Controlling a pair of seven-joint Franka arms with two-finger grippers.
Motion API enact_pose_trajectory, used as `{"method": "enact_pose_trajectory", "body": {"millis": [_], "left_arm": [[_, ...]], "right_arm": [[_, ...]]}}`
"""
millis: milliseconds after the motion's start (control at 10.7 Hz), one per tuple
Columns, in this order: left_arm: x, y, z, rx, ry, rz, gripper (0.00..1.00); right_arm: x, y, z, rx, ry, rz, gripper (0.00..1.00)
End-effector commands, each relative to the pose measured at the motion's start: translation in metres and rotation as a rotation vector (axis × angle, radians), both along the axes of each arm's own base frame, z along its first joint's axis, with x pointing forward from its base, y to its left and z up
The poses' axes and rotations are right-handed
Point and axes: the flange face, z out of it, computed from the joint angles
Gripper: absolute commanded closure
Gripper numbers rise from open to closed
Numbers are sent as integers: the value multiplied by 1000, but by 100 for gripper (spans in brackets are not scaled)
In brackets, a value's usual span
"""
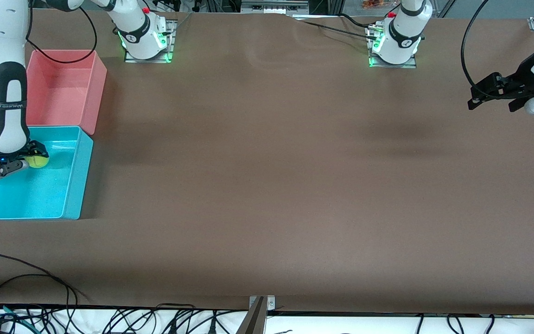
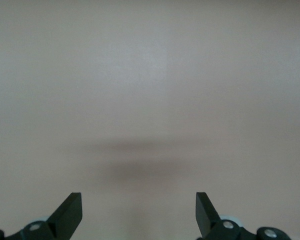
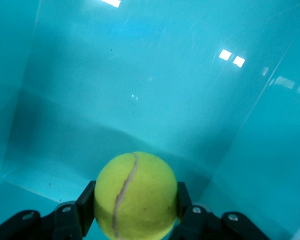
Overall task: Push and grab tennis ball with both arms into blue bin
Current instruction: 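Carry the tennis ball with the right gripper over the cyan bin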
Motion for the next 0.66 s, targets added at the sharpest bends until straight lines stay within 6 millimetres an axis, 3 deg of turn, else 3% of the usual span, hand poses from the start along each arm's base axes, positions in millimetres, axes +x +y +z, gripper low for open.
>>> {"method": "enact_pose_trajectory", "body": {"millis": [0,561], "left_arm": [[5,3,-7,-10,18,17,0],[5,7,-8,-9,19,15,0]], "right_arm": [[4,-6,1,30,-7,18,100],[3,-5,-14,49,-6,5,100]]}}
